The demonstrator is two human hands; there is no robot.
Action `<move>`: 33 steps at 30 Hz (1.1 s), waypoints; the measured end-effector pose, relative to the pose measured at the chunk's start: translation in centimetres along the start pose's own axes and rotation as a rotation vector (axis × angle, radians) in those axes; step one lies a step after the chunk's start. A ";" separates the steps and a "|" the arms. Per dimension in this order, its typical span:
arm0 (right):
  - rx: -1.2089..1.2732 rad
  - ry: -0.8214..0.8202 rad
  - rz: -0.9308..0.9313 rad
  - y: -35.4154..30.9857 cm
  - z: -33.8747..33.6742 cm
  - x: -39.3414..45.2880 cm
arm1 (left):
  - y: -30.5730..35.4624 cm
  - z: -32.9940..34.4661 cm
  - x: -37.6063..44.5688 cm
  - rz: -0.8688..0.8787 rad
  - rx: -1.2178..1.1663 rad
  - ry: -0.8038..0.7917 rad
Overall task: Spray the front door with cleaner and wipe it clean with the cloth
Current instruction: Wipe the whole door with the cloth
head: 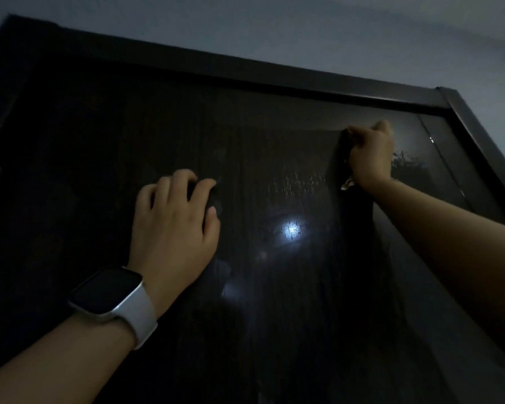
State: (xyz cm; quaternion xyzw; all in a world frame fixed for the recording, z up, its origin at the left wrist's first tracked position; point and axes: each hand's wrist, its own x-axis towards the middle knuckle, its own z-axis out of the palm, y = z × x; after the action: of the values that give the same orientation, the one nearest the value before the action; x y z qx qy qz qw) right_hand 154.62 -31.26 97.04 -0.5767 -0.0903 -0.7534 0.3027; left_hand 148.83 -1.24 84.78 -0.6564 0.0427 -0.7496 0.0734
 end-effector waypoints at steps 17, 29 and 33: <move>-0.020 -0.100 -0.381 -13.3 6.4 1.4 | 0.4 2.8 1.9 -0.071 -0.047 0.070; -0.116 0.004 -0.095 -13.2 7.0 3.9 | 0.3 2.8 1.9 -0.053 -0.073 0.077; -0.140 -0.054 -0.235 -17.9 8.6 2.1 | 0.3 2.4 1.9 -0.068 -0.074 0.004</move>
State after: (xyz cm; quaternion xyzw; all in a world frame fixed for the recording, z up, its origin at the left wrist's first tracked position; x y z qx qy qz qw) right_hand 151.33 -13.52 105.56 -0.6018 -0.1125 -0.7725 0.1687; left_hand 150.97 -1.82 86.93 -0.6581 0.0480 -0.7510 0.0234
